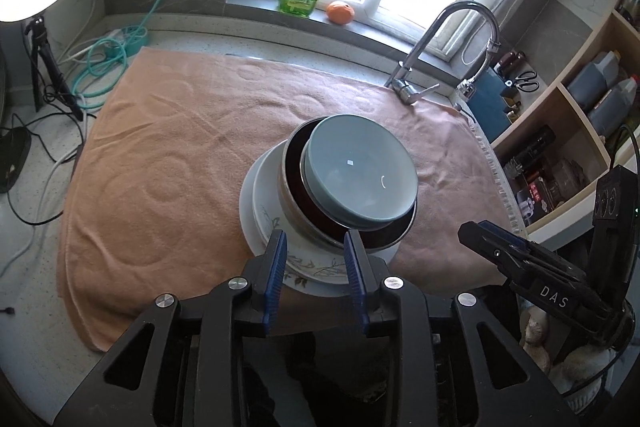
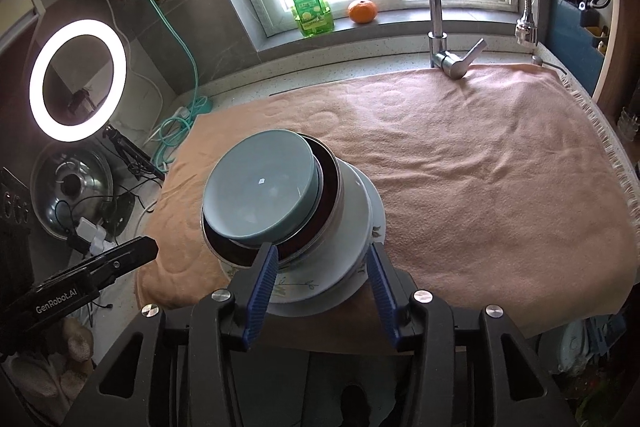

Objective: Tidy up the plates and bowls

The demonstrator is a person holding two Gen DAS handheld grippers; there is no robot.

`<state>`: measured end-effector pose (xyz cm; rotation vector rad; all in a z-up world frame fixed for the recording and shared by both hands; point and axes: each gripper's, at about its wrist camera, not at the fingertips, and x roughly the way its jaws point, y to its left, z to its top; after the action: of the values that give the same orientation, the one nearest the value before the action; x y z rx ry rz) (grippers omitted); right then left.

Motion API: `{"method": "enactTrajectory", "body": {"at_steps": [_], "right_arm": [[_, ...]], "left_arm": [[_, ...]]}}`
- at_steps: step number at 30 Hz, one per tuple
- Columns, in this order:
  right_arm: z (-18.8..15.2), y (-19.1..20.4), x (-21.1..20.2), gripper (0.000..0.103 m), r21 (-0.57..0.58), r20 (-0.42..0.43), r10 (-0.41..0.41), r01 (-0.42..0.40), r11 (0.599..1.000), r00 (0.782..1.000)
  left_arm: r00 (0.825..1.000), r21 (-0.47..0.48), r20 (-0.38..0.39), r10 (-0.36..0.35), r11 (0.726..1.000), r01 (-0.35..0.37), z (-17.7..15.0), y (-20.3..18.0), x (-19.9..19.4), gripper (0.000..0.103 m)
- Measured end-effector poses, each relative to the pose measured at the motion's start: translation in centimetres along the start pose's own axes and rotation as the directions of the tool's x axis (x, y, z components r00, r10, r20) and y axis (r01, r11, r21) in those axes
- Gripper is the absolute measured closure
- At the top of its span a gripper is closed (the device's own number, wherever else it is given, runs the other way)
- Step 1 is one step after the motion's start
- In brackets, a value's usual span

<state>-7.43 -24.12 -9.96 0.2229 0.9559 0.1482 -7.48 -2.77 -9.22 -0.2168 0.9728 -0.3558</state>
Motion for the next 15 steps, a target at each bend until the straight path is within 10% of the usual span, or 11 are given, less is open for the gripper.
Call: {"method": "enactTrajectory", "body": {"at_steps": [15], "right_arm": [[-1.1,2.1,-1.4,0.047,-0.030,0.045,-0.045,0.047,0.998,0.998]], "left_arm": [[0.986,0.074,0.074,0.152,0.985,-0.157,-1.0,-0.9,-1.7,0.047]]}}
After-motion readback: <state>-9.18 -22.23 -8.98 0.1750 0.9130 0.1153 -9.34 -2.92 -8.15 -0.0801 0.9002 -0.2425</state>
